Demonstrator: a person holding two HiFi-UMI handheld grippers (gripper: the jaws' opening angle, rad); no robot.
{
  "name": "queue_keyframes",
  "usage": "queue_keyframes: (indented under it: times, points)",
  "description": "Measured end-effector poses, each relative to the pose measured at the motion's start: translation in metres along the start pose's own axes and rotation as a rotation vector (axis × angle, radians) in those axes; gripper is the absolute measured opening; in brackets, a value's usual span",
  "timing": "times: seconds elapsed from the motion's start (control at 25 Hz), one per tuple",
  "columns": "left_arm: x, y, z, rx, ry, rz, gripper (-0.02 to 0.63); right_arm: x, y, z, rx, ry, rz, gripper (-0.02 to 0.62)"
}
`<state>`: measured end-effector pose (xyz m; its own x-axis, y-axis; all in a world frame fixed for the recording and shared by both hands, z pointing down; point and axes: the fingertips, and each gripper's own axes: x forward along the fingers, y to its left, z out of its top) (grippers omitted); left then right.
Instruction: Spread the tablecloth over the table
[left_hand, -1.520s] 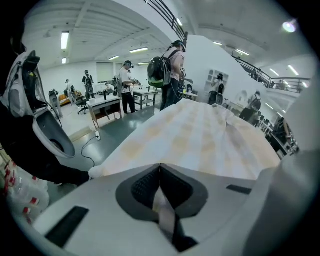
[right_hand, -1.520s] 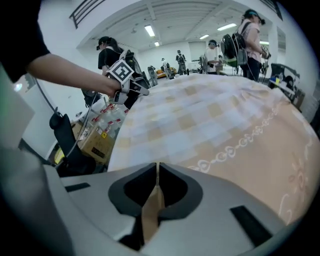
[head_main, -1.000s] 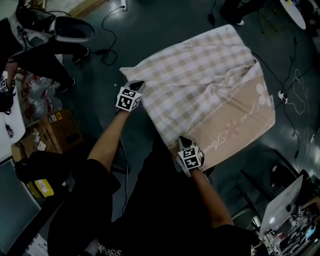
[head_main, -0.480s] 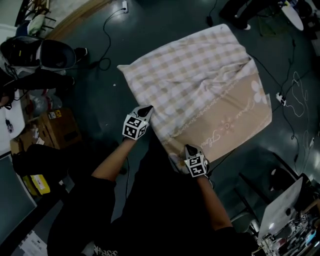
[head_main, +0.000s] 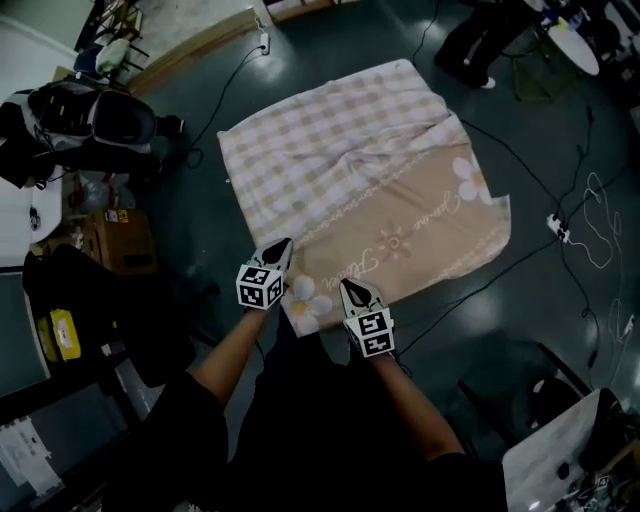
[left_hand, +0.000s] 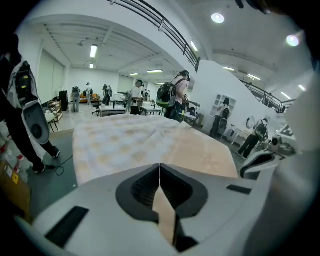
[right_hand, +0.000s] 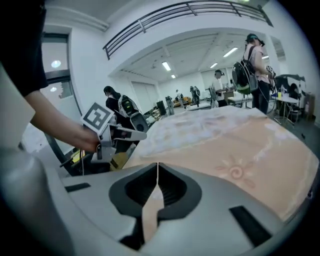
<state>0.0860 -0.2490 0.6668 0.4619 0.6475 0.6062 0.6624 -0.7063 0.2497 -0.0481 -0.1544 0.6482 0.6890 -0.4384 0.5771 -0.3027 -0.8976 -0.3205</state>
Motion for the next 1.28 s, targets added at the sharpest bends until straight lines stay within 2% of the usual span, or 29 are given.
queue_keyframes:
  times: [0.16, 0.28, 0.48, 0.64, 0.72, 0.8, 0.88, 1.12, 1.28]
  points:
    - [-0.006, -0.093, -0.003, -0.039, -0.020, -0.054, 0.017, -0.068, -0.044, 0.010, -0.049, -0.041, -0.036, 0.021]
    - [0.000, -0.141, -0.006, -0.039, -0.017, -0.088, 0.017, -0.100, -0.078, 0.015, -0.070, -0.048, -0.066, 0.021]
    - [0.023, -0.183, 0.003, -0.035, -0.021, -0.146, 0.017, -0.121, -0.123, 0.017, -0.116, -0.024, -0.089, 0.021]
    - [0.055, -0.196, 0.012, -0.080, -0.031, -0.170, 0.017, -0.120, -0.146, 0.011, -0.098, 0.026, -0.084, 0.021]
    - [0.070, -0.202, 0.007, -0.114, -0.017, -0.185, 0.017, -0.123, -0.146, -0.002, -0.076, 0.074, -0.055, 0.021]
    - [0.097, -0.222, 0.007, -0.125, -0.006, -0.222, 0.017, -0.137, -0.159, -0.009, -0.066, 0.125, -0.034, 0.021]
    - [0.128, -0.249, 0.015, -0.112, 0.011, -0.275, 0.017, -0.154, -0.186, -0.006, -0.064, 0.151, -0.058, 0.021]
    - [0.184, -0.321, 0.044, -0.048, 0.068, -0.380, 0.017, -0.182, -0.261, 0.015, 0.022, 0.098, -0.140, 0.021]
    - [0.214, -0.361, 0.053, -0.030, 0.086, -0.390, 0.017, -0.191, -0.296, 0.022, 0.022, 0.070, -0.109, 0.021]
